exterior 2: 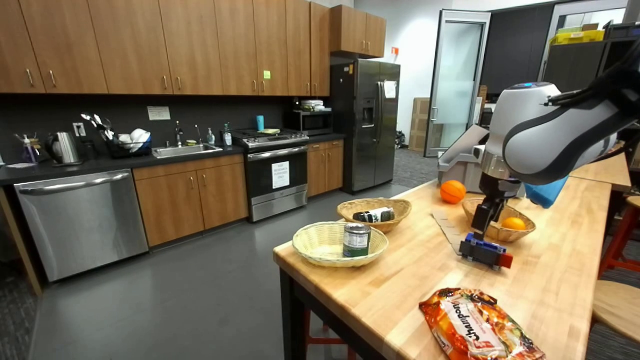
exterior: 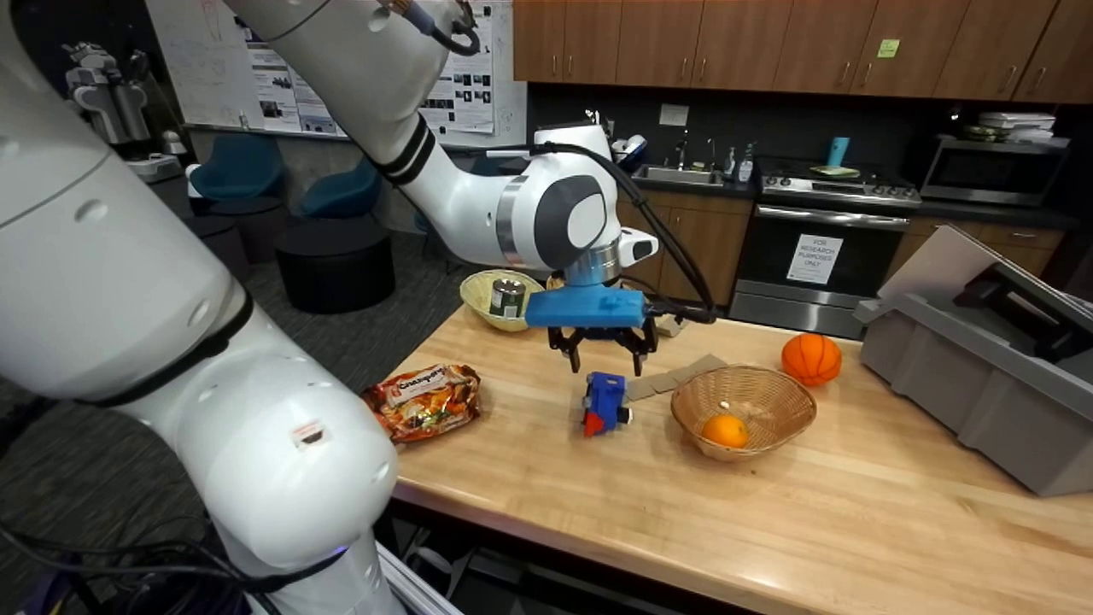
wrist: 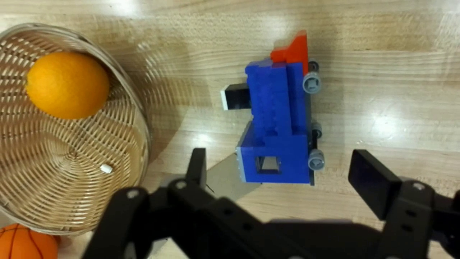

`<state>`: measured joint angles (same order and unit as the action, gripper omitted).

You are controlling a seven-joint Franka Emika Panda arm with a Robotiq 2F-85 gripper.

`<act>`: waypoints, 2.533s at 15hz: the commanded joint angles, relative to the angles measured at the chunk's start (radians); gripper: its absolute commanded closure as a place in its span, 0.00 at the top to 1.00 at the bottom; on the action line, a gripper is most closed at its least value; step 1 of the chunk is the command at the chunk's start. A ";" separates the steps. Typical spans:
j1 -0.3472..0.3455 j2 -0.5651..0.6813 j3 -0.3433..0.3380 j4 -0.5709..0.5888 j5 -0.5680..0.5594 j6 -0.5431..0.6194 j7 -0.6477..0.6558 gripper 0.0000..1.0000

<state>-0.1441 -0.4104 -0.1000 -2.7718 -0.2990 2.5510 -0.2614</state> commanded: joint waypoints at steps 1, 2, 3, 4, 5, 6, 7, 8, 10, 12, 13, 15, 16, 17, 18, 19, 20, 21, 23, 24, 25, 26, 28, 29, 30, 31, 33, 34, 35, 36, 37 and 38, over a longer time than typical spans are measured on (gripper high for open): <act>0.004 -0.001 -0.004 0.001 -0.001 -0.004 0.000 1.00; 0.004 -0.001 -0.004 0.001 -0.001 -0.004 0.000 1.00; 0.004 -0.001 -0.004 0.001 -0.001 -0.004 0.000 1.00; 0.004 -0.001 -0.004 0.001 -0.001 -0.004 0.000 1.00; 0.004 -0.001 -0.004 0.001 -0.001 -0.004 0.000 1.00; 0.004 -0.002 -0.004 0.001 -0.001 -0.004 0.000 1.00; 0.004 -0.001 -0.004 0.001 -0.001 -0.004 0.000 1.00; 0.003 0.001 -0.003 0.003 -0.001 -0.003 0.004 1.00; 0.003 0.005 -0.004 0.012 -0.002 -0.008 -0.001 1.00; 0.006 0.012 -0.006 0.029 0.000 -0.009 -0.008 1.00; 0.009 0.018 -0.007 0.041 0.002 -0.009 -0.014 1.00; 0.017 0.030 -0.006 0.073 0.006 -0.013 -0.019 1.00; 0.022 0.036 -0.006 0.090 0.009 -0.014 -0.024 1.00; 0.028 0.045 -0.005 0.112 0.011 -0.018 -0.029 1.00; 0.035 0.053 -0.004 0.133 0.010 -0.020 -0.036 1.00; 0.042 0.064 -0.002 0.154 0.009 -0.023 -0.044 1.00; 0.052 0.074 -0.003 0.173 0.013 -0.025 -0.056 1.00; 0.065 0.087 -0.004 0.194 0.020 -0.027 -0.072 1.00; 0.091 0.111 -0.005 0.232 0.039 -0.033 -0.104 1.00; 0.105 0.129 -0.004 0.255 0.048 -0.036 -0.119 1.00; 0.119 0.144 -0.003 0.276 0.061 -0.040 -0.137 1.00; 0.133 0.162 -0.001 0.299 0.074 -0.047 -0.157 1.00; 0.153 0.198 0.004 0.347 0.091 -0.061 -0.189 1.00; 0.160 0.215 0.008 0.372 0.096 -0.071 -0.202 1.00; 0.165 0.234 0.013 0.400 0.096 -0.081 -0.215 1.00; 0.169 0.249 0.019 0.425 0.096 -0.094 -0.225 1.00; 0.171 0.288 0.032 0.479 0.085 -0.118 -0.244 1.00; 0.170 0.307 0.039 0.504 0.080 -0.129 -0.251 1.00; 0.168 0.329 0.047 0.531 0.071 -0.141 -0.255 1.00; 0.166 0.350 0.052 0.556 0.070 -0.151 -0.265 1.00; 0.165 0.365 0.055 0.576 0.075 -0.160 -0.279 1.00; 0.162 0.379 0.058 0.596 0.073 -0.166 -0.291 1.00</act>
<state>0.0223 -0.0920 -0.0499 -2.2594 -0.2222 2.4260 -0.5077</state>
